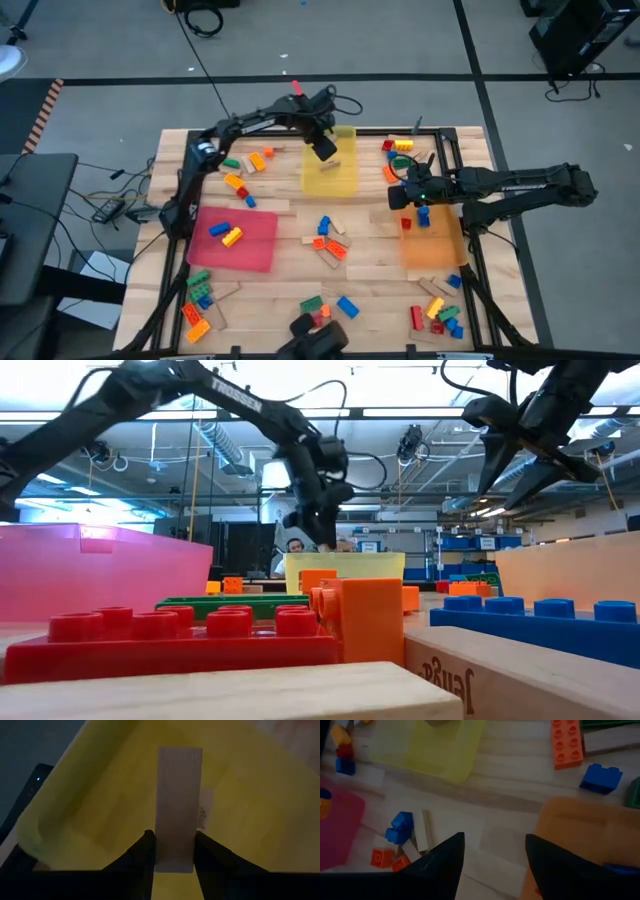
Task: Sort blocks by size
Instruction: Put the wooden block into the yellow bin, then put the 3 stud orange game piece into the pink bin
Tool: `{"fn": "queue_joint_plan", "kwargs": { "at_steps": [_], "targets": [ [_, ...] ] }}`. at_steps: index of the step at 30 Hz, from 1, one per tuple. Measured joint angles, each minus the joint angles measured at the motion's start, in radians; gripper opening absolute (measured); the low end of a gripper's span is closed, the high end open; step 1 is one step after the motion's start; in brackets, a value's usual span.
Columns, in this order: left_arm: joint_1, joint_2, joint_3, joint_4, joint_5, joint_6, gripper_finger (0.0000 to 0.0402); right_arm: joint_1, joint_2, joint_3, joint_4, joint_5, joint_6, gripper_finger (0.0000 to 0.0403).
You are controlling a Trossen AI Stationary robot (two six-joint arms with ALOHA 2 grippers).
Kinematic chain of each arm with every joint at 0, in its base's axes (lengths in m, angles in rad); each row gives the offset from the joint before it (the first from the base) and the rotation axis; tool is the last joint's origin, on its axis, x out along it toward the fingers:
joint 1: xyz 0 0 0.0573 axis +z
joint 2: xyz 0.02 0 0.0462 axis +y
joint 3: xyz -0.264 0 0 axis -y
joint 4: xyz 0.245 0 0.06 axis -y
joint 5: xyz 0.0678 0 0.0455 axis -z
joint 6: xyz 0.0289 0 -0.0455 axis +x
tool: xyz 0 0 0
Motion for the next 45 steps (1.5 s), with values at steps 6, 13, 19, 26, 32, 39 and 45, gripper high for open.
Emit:
{"fn": "queue_joint_plan", "kwargs": {
  "at_steps": [6, 13, 19, 26, 32, 39, 45],
  "targets": [
    [-0.001, 0.061, 0.021, -0.01, 0.002, -0.001, 0.0121, 0.0, 0.0, 0.0, 0.0, 0.01, 0.022, 0.0224],
    [-0.005, 0.083, 0.021, -0.036, 0.005, -0.001, 0.013, -0.002, 0.0, 0.0, 0.003, 0.01, 0.023, 0.0224],
    [-0.005, 0.084, 0.021, -0.035, 0.008, 0.0, 0.0174, -0.005, 0.0, 0.0, 0.003, 0.035, 0.021, 0.0224],
    [0.005, 0.05, 0.02, -0.039, 0.012, 0.0, 0.0199, -0.005, 0.0, 0.0, 0.003, 0.037, 0.014, 0.0224],
    [0.021, -0.053, 0.02, -0.027, 0.012, 0.009, 0.0199, -0.005, 0.0, 0.0, 0.005, 0.038, 0.012, 0.0224],
    [0.022, -0.18, 0.009, -0.043, 0.026, 0.08, 0.0199, -0.015, 0.0, 0.0, 0.037, 0.171, -0.032, 0.0225],
    [0.021, -0.367, -0.281, 0.169, 0.063, 0.055, 0.0199, -0.093, 0.0, 0.0, 0.196, 0.218, -0.202, 0.024]
  ]
}}
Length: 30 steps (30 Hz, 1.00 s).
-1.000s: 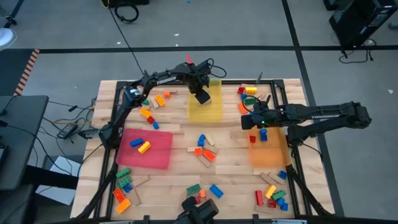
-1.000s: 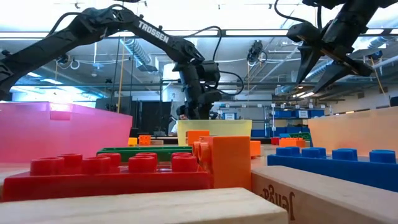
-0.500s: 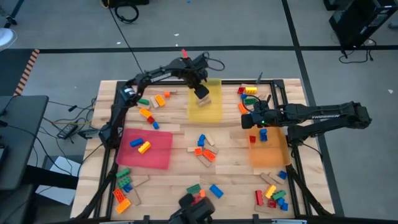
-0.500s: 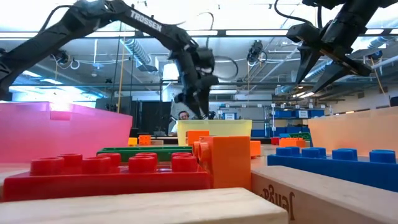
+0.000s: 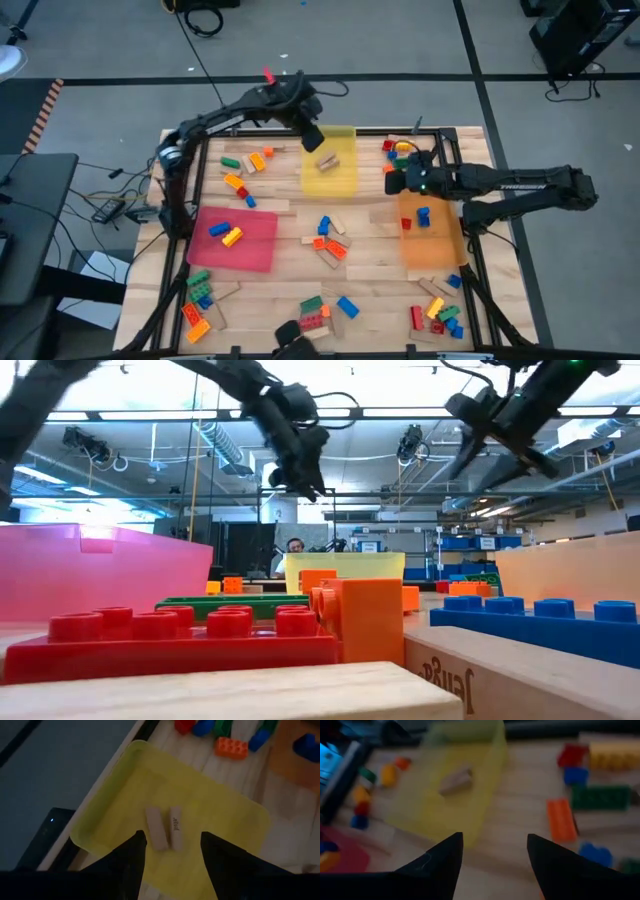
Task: Sort blocks by size
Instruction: Put the 3 stud orange game piece into the pink bin
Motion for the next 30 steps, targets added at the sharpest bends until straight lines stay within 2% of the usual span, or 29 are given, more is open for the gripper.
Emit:
{"fn": "queue_joint_plan", "kwargs": {
  "at_steps": [5, 9, 12, 20, 26, 30],
  "targets": [
    [0.0, -0.227, -0.362, 0.268, -0.033, -0.096, 0.0199, -0.113, 0.0, 0.006, 0.168, -0.052, -0.168, 0.0267],
    [0.0, -0.401, -0.584, 0.408, -0.062, -0.144, 0.0199, -0.22, 0.046, 0.091, 0.129, -0.092, -0.26, 0.0283],
    [0.0, -0.5, -0.688, 0.458, -0.097, -0.174, 0.0199, -0.301, 0.132, 0.198, 0.081, -0.14, -0.336, 0.0289],
    [0.0, -0.606, -0.77, 0.449, -0.146, -0.239, 0.0199, -0.497, 0.462, 0.487, -0.254, -0.404, -0.416, 0.0285],
    [-0.009, -0.605, -0.773, 0.41, -0.138, -0.245, 0.0199, -0.516, 0.652, 0.517, -0.413, -0.459, -0.444, 0.0284],
    [-0.012, -0.604, -0.773, 0.395, -0.139, -0.246, 0.0199, -0.509, 0.731, 0.517, -0.425, -0.458, -0.473, 0.028]
  ]
}}
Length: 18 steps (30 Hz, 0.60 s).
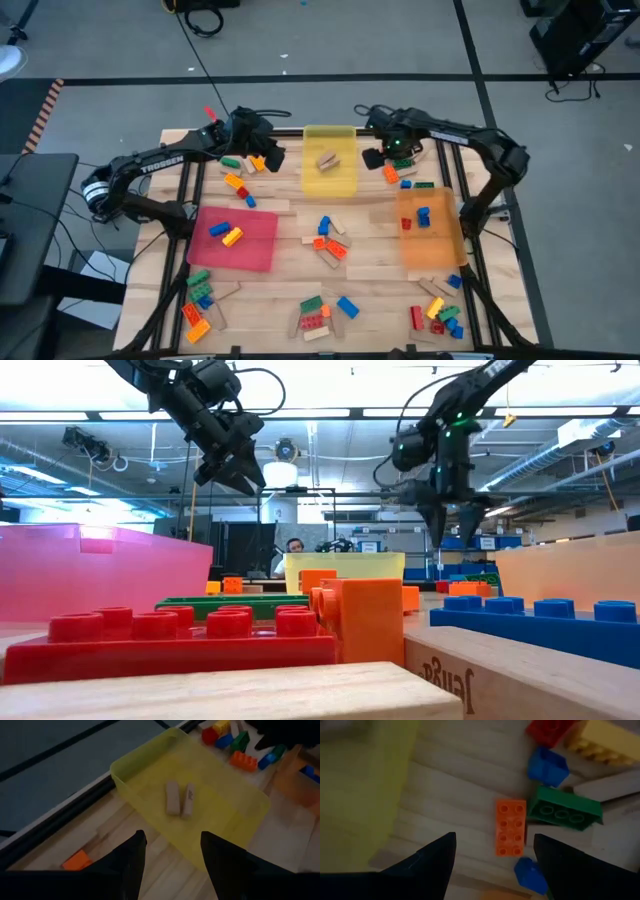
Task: Sort blocks by size
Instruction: Put the 3 stud orange game piece into the pink bin
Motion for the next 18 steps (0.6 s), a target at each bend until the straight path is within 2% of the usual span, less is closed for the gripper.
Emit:
{"fn": "queue_joint_plan", "kwargs": {
  "at_steps": [7, 18],
  "targets": [
    [0.0, 0.0, 0.0, 0.003, 0.0, 0.0, 0.0199, -0.023, 0.088, -0.011, 0.026, 0.004, -0.019, 0.0266],
    [0.0, 0.0, 0.0, 0.023, 0.0, -0.001, 0.0199, -0.063, 0.079, -0.159, 0.163, -0.045, 0.025, 0.0261]
  ]
}}
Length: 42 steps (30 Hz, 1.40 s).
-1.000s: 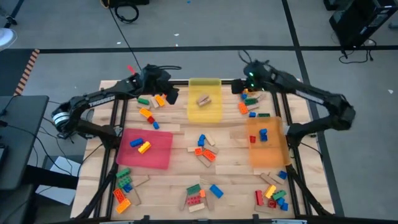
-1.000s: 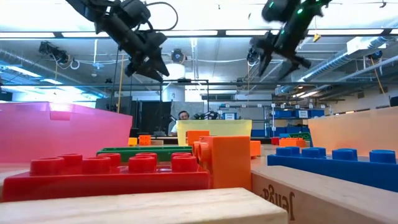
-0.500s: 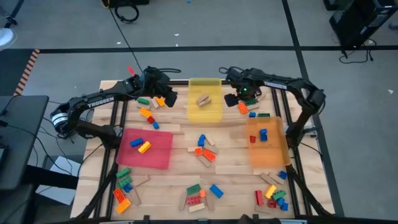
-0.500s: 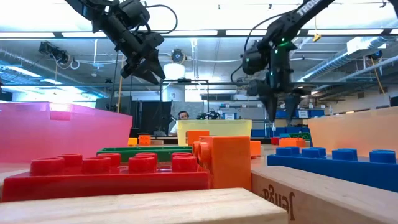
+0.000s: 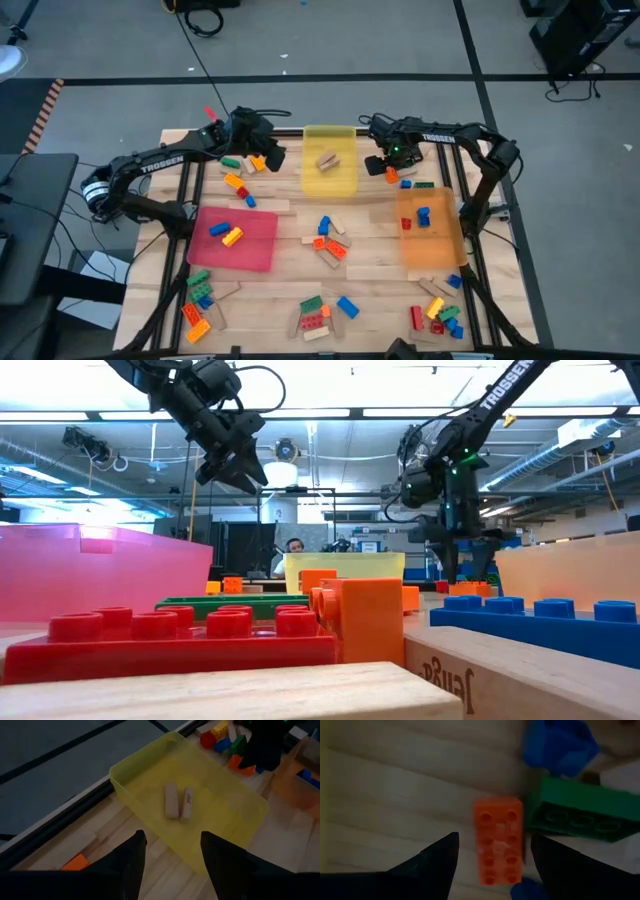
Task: Sort blocks by size
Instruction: Put the 3 stud orange game piece into the pink bin
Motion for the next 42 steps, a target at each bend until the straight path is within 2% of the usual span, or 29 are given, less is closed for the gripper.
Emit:
{"fn": "queue_joint_plan", "kwargs": {
  "at_steps": [14, 26, 36, 42],
  "targets": [
    [0.0, 0.001, 0.0, 0.04, 0.0, 0.0, 0.0199, 0.021, -0.002, -0.056, 0.137, -0.066, 0.048, 0.0247],
    [0.0, 0.001, 0.001, 0.047, 0.0, 0.001, 0.0199, 0.024, 0.007, -0.058, 0.104, -0.056, 0.06, 0.0218],
    [0.0, 0.001, 0.001, 0.047, 0.0, 0.005, 0.0199, 0.037, 0.003, -0.122, 0.152, -0.048, 0.035, 0.0159],
    [0.0, 0.001, 0.001, 0.049, 0.005, 0.005, 0.0199, 0.067, -0.055, -0.117, 0.107, -0.037, 0.026, 0.0158]
  ]
}}
